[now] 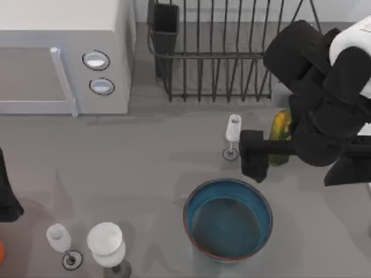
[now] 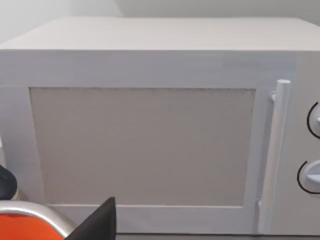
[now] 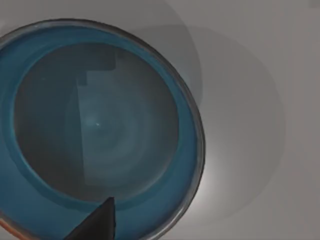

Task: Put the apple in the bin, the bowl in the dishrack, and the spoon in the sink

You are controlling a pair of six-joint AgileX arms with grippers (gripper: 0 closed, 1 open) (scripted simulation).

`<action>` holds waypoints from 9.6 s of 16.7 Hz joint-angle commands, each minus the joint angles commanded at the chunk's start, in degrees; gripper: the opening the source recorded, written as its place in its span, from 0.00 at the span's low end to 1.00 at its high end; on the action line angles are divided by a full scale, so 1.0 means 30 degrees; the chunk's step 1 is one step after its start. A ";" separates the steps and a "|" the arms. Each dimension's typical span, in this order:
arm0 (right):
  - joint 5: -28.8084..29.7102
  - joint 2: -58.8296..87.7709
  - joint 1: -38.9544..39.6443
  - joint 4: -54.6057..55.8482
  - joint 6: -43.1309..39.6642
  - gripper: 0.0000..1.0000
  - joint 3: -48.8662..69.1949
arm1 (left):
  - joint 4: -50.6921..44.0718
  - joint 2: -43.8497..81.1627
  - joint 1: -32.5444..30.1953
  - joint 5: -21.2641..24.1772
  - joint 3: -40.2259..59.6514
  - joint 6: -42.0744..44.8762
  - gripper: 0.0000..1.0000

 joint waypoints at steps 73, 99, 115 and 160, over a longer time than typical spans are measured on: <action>0.7720 0.0371 0.3814 0.6724 -0.3979 0.00 0.2420 | 0.0000 0.0000 0.0000 0.0000 0.0000 0.0000 1.00; 1.5857 0.3518 0.3206 2.9348 -1.2140 0.00 0.1701 | 0.0000 0.0000 0.0000 0.0000 0.0000 0.0000 1.00; 1.2547 0.7760 -0.0069 3.4618 -1.2232 0.38 0.0671 | 0.0000 0.0000 0.0000 0.0000 0.0000 0.0000 1.00; -0.0037 -3.1022 -1.2026 2.1321 -1.2587 1.00 -2.4584 | 0.0000 0.0000 0.0000 0.0000 0.0000 0.0000 1.00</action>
